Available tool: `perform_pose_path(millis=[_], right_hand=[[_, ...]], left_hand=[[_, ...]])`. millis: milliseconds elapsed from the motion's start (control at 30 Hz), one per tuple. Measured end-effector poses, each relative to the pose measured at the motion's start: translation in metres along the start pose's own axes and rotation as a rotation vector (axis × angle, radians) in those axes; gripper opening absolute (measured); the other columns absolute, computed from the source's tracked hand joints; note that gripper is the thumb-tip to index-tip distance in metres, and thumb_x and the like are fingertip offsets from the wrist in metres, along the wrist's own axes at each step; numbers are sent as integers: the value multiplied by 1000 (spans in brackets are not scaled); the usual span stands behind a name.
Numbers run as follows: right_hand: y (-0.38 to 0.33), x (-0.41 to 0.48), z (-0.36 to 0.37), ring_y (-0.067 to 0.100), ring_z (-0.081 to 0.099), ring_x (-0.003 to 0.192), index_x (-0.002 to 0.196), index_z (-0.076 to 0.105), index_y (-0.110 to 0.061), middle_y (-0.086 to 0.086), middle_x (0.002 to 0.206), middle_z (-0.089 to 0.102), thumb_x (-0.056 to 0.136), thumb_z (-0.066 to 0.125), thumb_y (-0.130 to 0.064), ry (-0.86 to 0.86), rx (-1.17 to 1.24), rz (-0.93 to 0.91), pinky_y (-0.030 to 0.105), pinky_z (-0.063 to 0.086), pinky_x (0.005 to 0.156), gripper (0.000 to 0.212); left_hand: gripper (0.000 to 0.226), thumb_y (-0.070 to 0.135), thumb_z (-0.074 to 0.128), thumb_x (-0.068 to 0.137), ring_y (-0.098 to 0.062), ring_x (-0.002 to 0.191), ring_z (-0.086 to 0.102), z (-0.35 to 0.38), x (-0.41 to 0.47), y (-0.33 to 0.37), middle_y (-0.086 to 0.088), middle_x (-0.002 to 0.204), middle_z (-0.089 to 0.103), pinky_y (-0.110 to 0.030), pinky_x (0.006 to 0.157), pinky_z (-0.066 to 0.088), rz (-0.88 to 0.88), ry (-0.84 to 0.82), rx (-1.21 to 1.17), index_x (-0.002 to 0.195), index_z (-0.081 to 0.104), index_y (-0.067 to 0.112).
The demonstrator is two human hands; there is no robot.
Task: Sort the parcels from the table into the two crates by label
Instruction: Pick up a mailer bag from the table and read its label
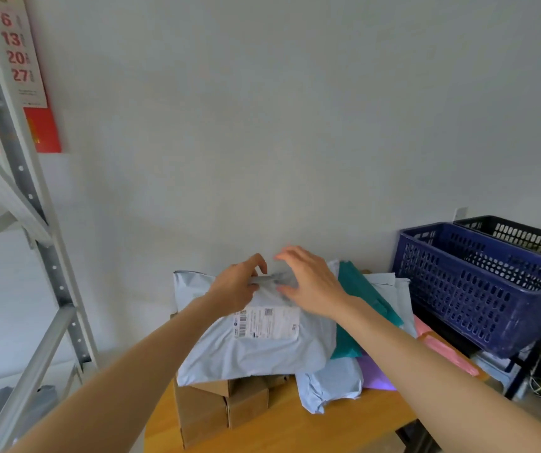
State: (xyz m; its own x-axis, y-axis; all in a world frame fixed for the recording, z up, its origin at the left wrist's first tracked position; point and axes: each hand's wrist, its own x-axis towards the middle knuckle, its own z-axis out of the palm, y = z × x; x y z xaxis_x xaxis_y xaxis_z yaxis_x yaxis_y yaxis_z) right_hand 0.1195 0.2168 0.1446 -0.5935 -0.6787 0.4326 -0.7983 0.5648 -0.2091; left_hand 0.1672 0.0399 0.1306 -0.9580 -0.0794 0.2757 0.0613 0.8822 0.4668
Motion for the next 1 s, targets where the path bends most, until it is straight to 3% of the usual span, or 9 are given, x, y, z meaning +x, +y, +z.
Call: perform_pose_path(millis=[133,233,367,500,667,733,833,900,1000], right_hand=[[0,13,2,18,54,118,130,51,-17,1,129,60,90,65,-24,-184,24,63,35,28,111,43],[8,17,-1,23,61,105,120,60,-17,6,112,69,89,63,-19,-218,41,104,31,45,92,31],[21,21,-14,21,60,86,101,69,-19,4,96,67,89,59,-15,-264,17,127,31,46,74,16],[37,22,-25,19,57,77,91,70,-18,0,82,62,88,59,-14,-226,15,135,28,43,68,12],[56,25,-42,25,62,85,91,69,-18,4,91,69,86,59,-14,-111,18,174,32,49,74,11],[61,25,-50,26,62,85,91,68,-17,4,90,70,87,58,-13,-53,27,191,33,49,73,11],[68,25,-61,26,63,82,85,66,-20,3,83,68,88,60,-14,46,94,224,33,50,73,9],[71,25,-68,23,63,80,82,65,-21,2,82,69,87,63,-15,120,174,265,32,48,73,7],[75,22,-77,14,59,73,80,65,-18,-6,76,64,85,68,-13,222,318,302,27,44,72,8]], left_hand=[[32,0,59,85,-29,84,60,7,7,10,-2,88,63,-40,77,49,10,-10,-56,107,39,13],[38,-1,62,84,-29,81,60,11,13,16,-4,85,65,-38,74,47,2,-19,-78,102,33,16],[43,7,70,81,-26,92,61,21,18,25,4,88,61,-35,82,43,-20,61,-98,109,37,13],[70,26,76,76,-20,113,50,26,17,24,2,117,54,-31,99,28,-57,285,-61,133,35,21],[101,37,81,72,-26,137,29,37,10,12,-5,149,28,-46,113,28,-251,417,-146,149,18,21],[101,26,80,76,-30,139,27,56,2,6,-10,151,24,-50,112,32,-442,385,-308,150,13,20],[97,27,77,79,-31,131,40,92,-13,2,-12,147,33,-44,105,42,-686,194,-593,150,11,15],[94,35,74,82,-29,123,49,111,-21,9,-12,145,38,-38,97,50,-745,79,-718,150,12,14],[90,37,70,84,-29,121,52,124,-24,22,-11,146,38,-42,94,52,-778,-1,-948,151,13,20]])
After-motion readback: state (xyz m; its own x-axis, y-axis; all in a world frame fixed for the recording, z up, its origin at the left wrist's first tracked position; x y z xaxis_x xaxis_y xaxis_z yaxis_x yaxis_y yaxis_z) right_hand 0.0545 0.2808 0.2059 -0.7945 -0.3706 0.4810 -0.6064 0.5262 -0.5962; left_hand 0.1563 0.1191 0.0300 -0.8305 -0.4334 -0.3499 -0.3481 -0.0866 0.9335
